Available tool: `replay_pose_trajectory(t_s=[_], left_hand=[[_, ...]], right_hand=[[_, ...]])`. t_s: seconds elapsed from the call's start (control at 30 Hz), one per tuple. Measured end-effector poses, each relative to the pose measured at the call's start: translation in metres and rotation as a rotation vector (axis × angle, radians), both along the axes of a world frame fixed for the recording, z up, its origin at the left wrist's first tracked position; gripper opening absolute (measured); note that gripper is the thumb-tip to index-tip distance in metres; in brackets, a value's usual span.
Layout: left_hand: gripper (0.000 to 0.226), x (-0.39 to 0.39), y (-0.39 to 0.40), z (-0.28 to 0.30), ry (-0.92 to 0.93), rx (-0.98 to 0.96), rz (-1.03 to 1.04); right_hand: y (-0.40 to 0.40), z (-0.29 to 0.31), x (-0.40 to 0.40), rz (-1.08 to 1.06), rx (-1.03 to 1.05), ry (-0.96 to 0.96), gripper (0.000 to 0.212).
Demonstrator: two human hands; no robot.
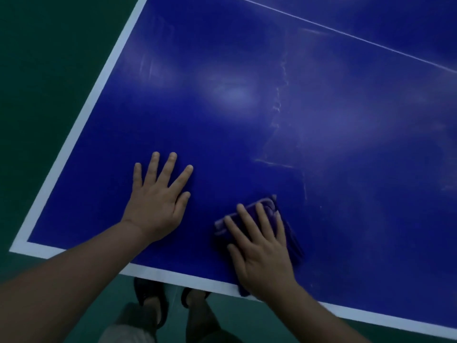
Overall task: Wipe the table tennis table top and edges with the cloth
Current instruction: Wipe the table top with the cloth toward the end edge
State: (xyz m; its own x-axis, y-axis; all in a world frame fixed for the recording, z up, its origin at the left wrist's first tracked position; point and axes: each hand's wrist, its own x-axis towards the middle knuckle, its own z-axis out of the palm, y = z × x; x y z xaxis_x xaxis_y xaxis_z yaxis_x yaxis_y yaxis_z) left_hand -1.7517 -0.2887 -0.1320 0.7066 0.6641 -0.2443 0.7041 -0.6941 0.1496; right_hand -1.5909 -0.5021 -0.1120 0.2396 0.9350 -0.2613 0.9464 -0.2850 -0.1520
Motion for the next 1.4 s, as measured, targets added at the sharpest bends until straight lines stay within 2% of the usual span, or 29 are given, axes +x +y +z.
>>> replay_pose_trajectory(t_s=[0.07, 0.13, 0.27, 0.3, 0.37, 0.47, 0.53, 0.57, 0.63, 0.67, 0.73, 0.8, 0.83, 0.9, 0.97, 1.03, 1.13, 1.27, 1.33, 1.4], left_hand=[[0.064, 0.016, 0.001, 0.000, 0.002, 0.005, -0.024], [0.063, 0.028, 0.004, -0.001, -0.002, 0.005, -0.036], [0.063, 0.042, 0.010, -0.001, 0.015, -0.002, -0.061], [0.063, 0.043, 0.011, -0.001, 0.018, -0.002, -0.064], [0.063, 0.046, 0.014, -0.002, 0.010, 0.006, -0.084], [0.062, 0.049, 0.018, -0.004, -0.013, 0.025, -0.115], [0.062, 0.049, 0.021, -0.005, -0.021, 0.021, -0.130], [0.062, 0.049, 0.024, -0.005, -0.018, 0.016, -0.138], [0.061, 0.052, 0.029, -0.004, -0.013, 0.004, -0.155], [0.060, 0.054, 0.034, -0.003, -0.010, -0.001, -0.160], [0.061, 0.061, 0.044, -0.002, -0.003, -0.010, -0.177], [0.061, 0.070, 0.055, -0.002, -0.017, -0.006, -0.187], [0.061, 0.076, 0.061, -0.001, -0.027, -0.011, -0.187], [0.061, 0.089, 0.073, 0.001, -0.031, -0.022, -0.183], [0.062, 0.100, 0.083, 0.003, -0.019, -0.028, -0.181], [0.062, 0.111, 0.094, 0.004, -0.012, -0.035, -0.177], [0.062, 0.122, 0.105, 0.006, 0.000, -0.045, -0.188], [0.060, 0.133, 0.117, 0.006, -0.029, -0.061, -0.202], [0.058, 0.138, 0.121, 0.004, -0.031, -0.058, -0.206], [0.058, 0.144, 0.125, 0.002, -0.030, -0.042, -0.211]], right_hand=[[-0.011, -0.003, 0.039, -0.037, -0.005, -0.028, 0.053], [0.004, -0.004, 0.075, -0.207, 0.011, -0.070, 0.054], [0.098, -0.005, 0.090, -0.598, -0.010, 0.007, 0.056], [0.117, -0.006, 0.082, -0.612, -0.006, 0.009, 0.057], [0.131, -0.007, 0.062, -0.484, 0.034, -0.011, 0.058], [0.085, -0.004, 0.033, -0.157, 0.063, -0.026, 0.058], [0.049, -0.004, 0.042, -0.067, 0.029, -0.013, 0.056], [0.042, -0.005, 0.058, -0.094, 0.019, -0.011, 0.055], [0.046, -0.007, 0.096, -0.281, 0.016, -0.066, 0.056], [0.062, -0.007, 0.114, -0.403, 0.031, -0.091, 0.057], [0.111, -0.004, 0.139, -0.658, 0.007, -0.023, 0.057], [0.160, -0.005, 0.143, -0.809, 0.004, 0.023, 0.064], [0.177, -0.005, 0.137, -0.798, 0.001, 0.012, 0.071], [0.182, -0.010, 0.117, -0.648, 0.021, -0.045, 0.080], [0.153, -0.010, 0.091, -0.490, 0.076, -0.057, 0.071], [0.111, -0.009, 0.079, -0.422, 0.082, -0.026, 0.061], [0.079, -0.009, 0.097, -0.608, 0.116, 0.013, 0.057], [0.128, -0.003, 0.157, -1.042, 0.295, 0.089, 0.053], [0.176, -0.005, 0.187, -1.088, 0.355, 0.105, 0.049], [0.227, -0.010, 0.194, -0.962, 0.291, 0.057, 0.048]])
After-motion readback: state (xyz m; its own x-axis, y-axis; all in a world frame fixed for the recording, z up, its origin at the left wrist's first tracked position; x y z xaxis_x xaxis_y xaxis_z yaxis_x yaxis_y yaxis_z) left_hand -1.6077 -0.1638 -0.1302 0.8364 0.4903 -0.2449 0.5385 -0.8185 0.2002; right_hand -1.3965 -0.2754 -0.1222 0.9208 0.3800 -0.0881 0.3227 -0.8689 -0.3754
